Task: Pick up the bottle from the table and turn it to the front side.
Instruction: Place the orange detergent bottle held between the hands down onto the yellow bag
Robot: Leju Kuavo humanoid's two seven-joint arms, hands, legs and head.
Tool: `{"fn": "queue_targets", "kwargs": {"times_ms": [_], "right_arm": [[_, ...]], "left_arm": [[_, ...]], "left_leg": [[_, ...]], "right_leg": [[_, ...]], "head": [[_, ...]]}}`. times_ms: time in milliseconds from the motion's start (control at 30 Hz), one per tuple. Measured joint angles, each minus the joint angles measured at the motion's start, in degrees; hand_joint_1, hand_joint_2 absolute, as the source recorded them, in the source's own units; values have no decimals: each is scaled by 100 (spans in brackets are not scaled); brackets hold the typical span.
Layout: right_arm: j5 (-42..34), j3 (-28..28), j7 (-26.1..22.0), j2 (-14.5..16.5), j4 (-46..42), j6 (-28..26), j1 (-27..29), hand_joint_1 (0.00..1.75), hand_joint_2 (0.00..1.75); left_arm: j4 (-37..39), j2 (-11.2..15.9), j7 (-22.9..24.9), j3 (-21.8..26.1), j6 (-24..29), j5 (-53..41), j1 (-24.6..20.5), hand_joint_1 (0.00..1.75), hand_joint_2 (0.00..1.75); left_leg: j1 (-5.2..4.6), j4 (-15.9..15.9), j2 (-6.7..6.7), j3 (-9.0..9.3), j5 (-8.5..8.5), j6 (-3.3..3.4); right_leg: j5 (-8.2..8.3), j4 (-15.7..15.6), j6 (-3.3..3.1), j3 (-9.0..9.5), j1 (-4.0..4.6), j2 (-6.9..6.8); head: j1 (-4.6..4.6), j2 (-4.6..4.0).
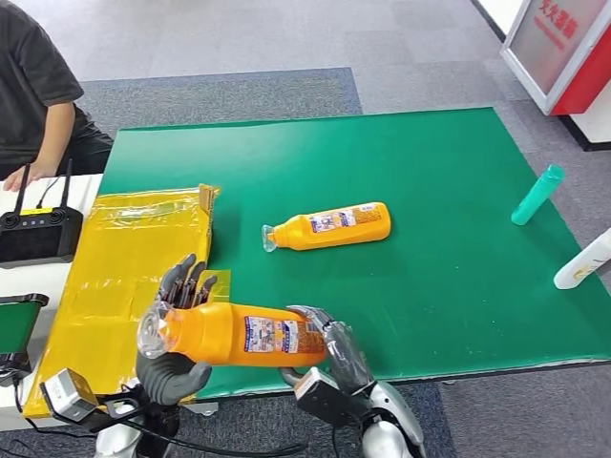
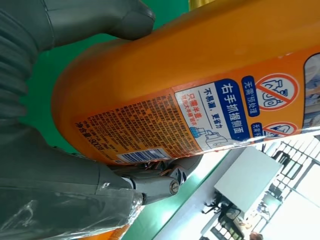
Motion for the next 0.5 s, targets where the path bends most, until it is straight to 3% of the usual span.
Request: {"fn": "queue_targets", "kwargs": {"times_ms": [467,500], "right_arm": [[14,113,208,-91,-409,12,103,175,175],[30,100,246,-91,-469,66,102,147,175]], "left_arm": [[174,28,-1,-146,170,-122,-62,175,175],[189,28,-2,-149,164,-108,-82,175,175]], "left_leg": [[0,0,0,-2,0,0],[0,0,0,-1,0,0]], "right_leg": [[1,0,0,1,0,0],[1,0,0,2,0,-1]], "head": [[-1,0],[-1,0]]}}
